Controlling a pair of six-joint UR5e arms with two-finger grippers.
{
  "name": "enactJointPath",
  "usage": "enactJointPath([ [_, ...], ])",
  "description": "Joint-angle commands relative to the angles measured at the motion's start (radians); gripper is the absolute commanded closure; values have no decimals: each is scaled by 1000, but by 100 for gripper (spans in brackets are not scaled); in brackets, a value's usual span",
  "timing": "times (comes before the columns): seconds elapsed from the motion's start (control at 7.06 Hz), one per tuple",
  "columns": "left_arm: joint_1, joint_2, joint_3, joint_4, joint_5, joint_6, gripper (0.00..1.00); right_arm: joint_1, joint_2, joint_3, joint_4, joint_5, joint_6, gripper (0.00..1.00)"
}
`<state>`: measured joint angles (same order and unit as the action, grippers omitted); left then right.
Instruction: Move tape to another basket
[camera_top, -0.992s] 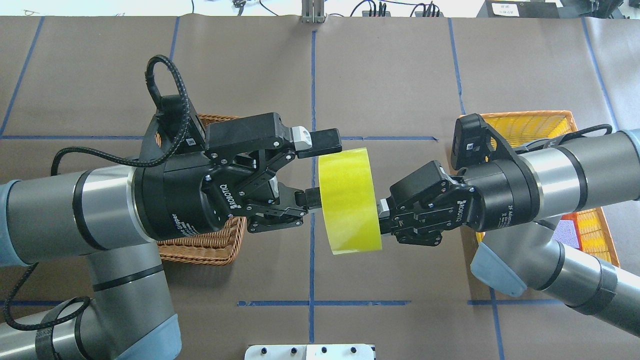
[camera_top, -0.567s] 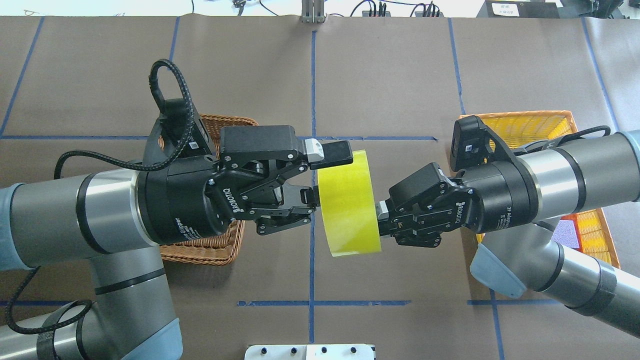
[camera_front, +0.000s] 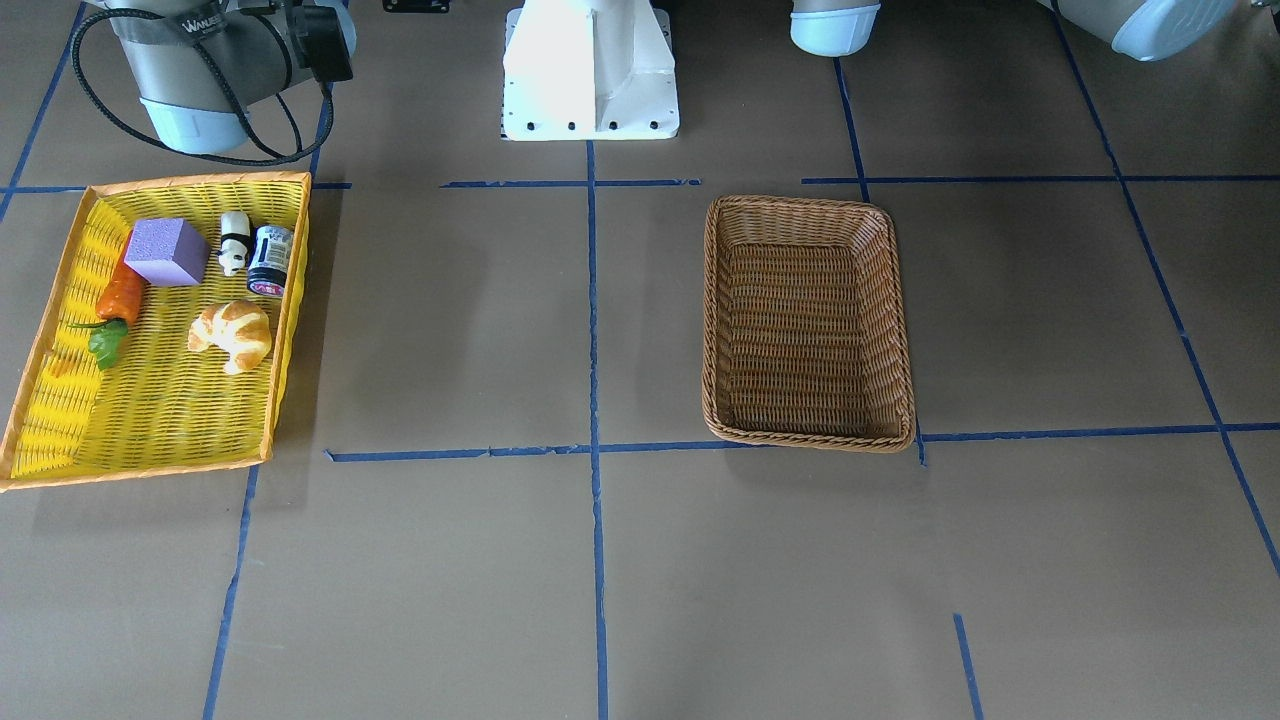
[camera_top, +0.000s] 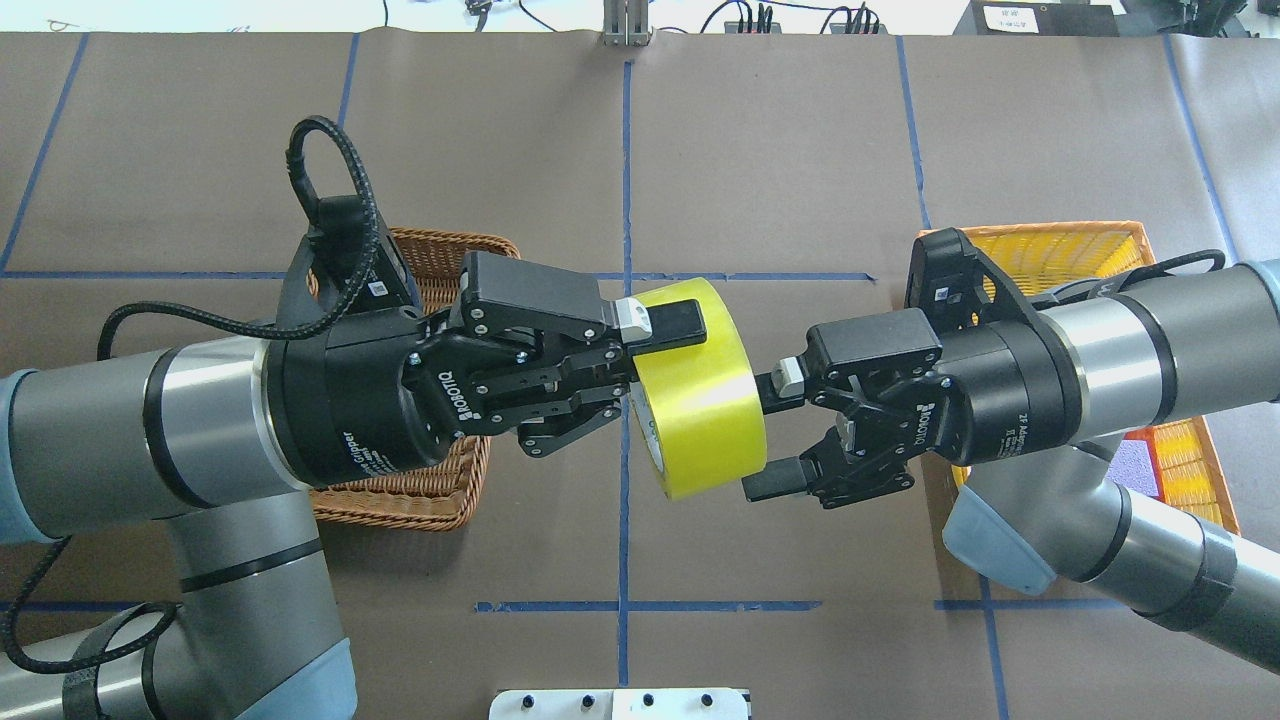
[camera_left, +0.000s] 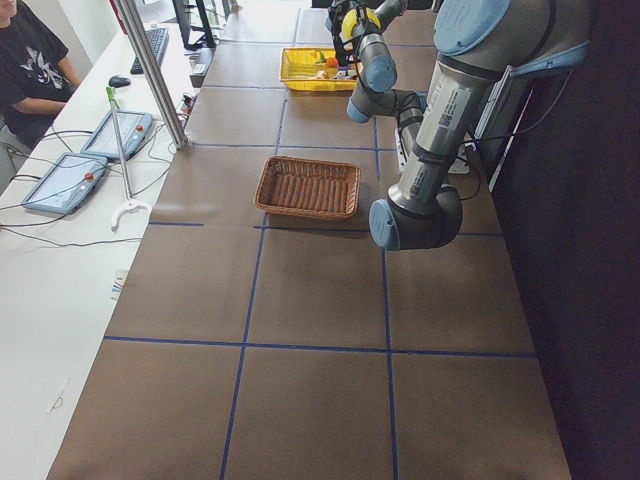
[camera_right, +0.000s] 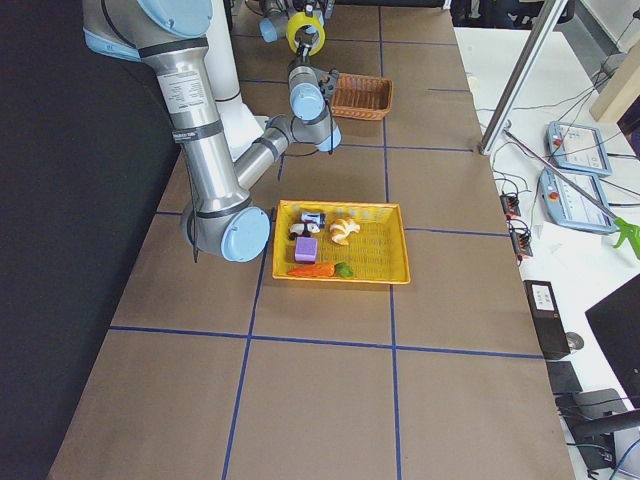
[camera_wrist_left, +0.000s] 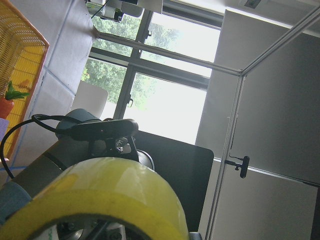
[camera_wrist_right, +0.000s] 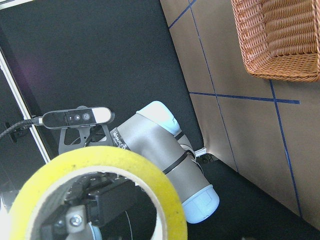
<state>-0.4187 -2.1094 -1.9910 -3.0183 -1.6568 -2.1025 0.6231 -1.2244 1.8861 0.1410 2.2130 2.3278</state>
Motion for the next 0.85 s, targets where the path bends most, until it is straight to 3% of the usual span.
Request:
enactJointPath([
  [0.0,-41,8,-15,2,-4,-2,100,13,-70,-1,41,-10,-28,0],
  [0.28,-51,107,1,18,-12,4,100,117,-124,-2,32,-10,-70,0],
  [0.42,-76,136,7,117,-23,12,100,186,-139,-21,17,10,-90,0],
  [0.71,-193,132,12,511,-289,254,100,300,-161,-151,-19,115,-288,0],
])
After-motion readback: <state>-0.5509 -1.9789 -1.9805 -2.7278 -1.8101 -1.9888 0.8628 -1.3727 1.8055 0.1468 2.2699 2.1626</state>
